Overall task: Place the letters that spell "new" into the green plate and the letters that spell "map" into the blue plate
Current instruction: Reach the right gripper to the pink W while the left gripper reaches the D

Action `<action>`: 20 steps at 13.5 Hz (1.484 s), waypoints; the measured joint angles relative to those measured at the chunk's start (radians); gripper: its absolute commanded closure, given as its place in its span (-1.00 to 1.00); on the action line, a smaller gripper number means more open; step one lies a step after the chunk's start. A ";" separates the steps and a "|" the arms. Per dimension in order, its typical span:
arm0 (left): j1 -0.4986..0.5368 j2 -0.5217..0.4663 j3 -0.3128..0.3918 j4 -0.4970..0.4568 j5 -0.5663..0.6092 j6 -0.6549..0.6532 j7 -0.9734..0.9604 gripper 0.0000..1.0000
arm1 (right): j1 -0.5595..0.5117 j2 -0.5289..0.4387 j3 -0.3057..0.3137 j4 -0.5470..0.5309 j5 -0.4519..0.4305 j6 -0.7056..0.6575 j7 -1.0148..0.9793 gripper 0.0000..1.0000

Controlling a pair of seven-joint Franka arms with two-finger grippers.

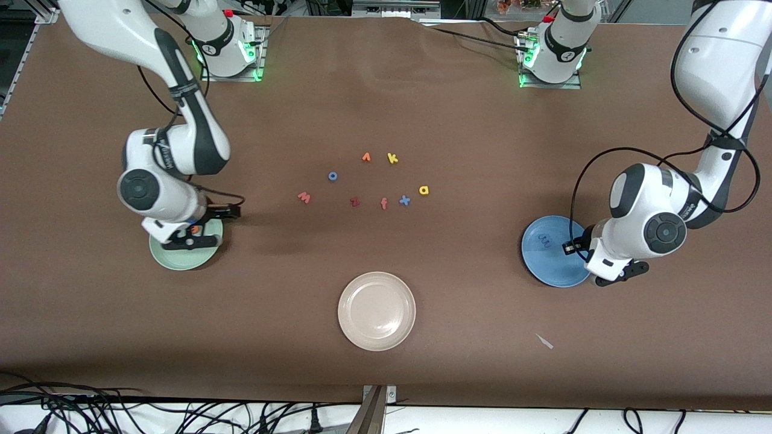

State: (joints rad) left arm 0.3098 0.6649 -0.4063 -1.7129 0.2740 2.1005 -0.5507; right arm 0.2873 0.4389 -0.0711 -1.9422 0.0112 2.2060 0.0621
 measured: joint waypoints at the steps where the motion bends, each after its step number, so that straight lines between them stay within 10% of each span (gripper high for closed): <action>1: 0.000 0.020 -0.001 0.000 0.000 0.009 0.000 -0.04 | 0.004 0.000 0.034 0.000 0.000 0.000 0.000 -1.00; 2: -0.001 0.033 -0.002 0.000 0.000 0.013 0.000 -0.99 | 0.005 0.001 0.064 -0.001 0.000 0.003 0.000 -1.00; 10: 0.007 -0.060 -0.119 0.033 -0.031 -0.195 -0.096 -0.99 | 0.008 0.001 0.257 -0.150 -0.025 0.260 -0.101 -1.00; 15: -0.033 -0.082 -0.335 -0.002 -0.067 -0.216 -0.567 -0.85 | 0.010 0.000 0.264 -0.213 -0.105 0.324 -0.263 -0.80; 20: -0.274 -0.043 -0.337 -0.044 -0.044 -0.046 -0.965 -0.60 | 0.056 0.007 0.267 -0.219 -0.149 0.334 -0.268 -0.32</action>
State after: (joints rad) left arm 0.0360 0.6223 -0.7434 -1.7572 0.2304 2.0546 -1.5160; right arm 0.3432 0.4455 0.1955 -2.1611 -0.1381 2.5395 -0.2058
